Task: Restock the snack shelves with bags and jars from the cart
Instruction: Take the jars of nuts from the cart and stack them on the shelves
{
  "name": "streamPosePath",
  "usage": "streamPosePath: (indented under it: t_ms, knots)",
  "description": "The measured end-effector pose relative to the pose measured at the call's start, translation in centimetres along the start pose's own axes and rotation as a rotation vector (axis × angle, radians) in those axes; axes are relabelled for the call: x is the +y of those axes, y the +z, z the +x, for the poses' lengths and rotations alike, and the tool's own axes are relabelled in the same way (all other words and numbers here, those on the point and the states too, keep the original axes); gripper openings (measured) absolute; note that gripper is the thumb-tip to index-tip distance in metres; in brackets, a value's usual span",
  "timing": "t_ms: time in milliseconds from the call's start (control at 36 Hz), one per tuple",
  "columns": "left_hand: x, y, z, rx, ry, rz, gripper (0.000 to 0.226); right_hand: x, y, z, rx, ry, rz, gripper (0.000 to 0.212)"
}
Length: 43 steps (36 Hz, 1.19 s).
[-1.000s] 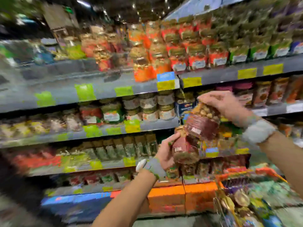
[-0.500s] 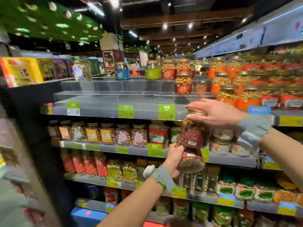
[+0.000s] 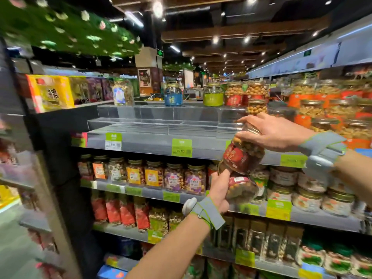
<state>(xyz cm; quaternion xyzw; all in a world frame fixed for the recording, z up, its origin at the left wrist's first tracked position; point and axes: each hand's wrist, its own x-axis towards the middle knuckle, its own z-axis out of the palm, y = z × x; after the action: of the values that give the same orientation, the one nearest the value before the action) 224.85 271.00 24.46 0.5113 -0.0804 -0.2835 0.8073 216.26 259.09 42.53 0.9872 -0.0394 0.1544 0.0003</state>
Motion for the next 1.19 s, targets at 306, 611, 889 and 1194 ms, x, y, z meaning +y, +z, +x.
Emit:
streamPosePath:
  t_ms: [306,611,889,1194]
  knots:
    - [2.1,2.9,1.4,-0.070,0.002,0.064,0.063,2.2,-3.2,2.6,0.031,-0.111,0.239,0.103]
    - [6.5,6.8,5.6,-0.135,0.096,0.087,0.107,5.8,-8.0,7.4,0.048,-0.170,0.137,0.088]
    - [12.4,7.1,7.3,-0.094,0.233,0.265,0.070,7.1,-10.8,12.4,0.069,-0.152,0.164,0.057]
    - [19.8,1.8,10.7,0.029,0.397,0.376,0.072,6.6,-8.3,19.4,0.077,-0.052,-0.003,0.062]
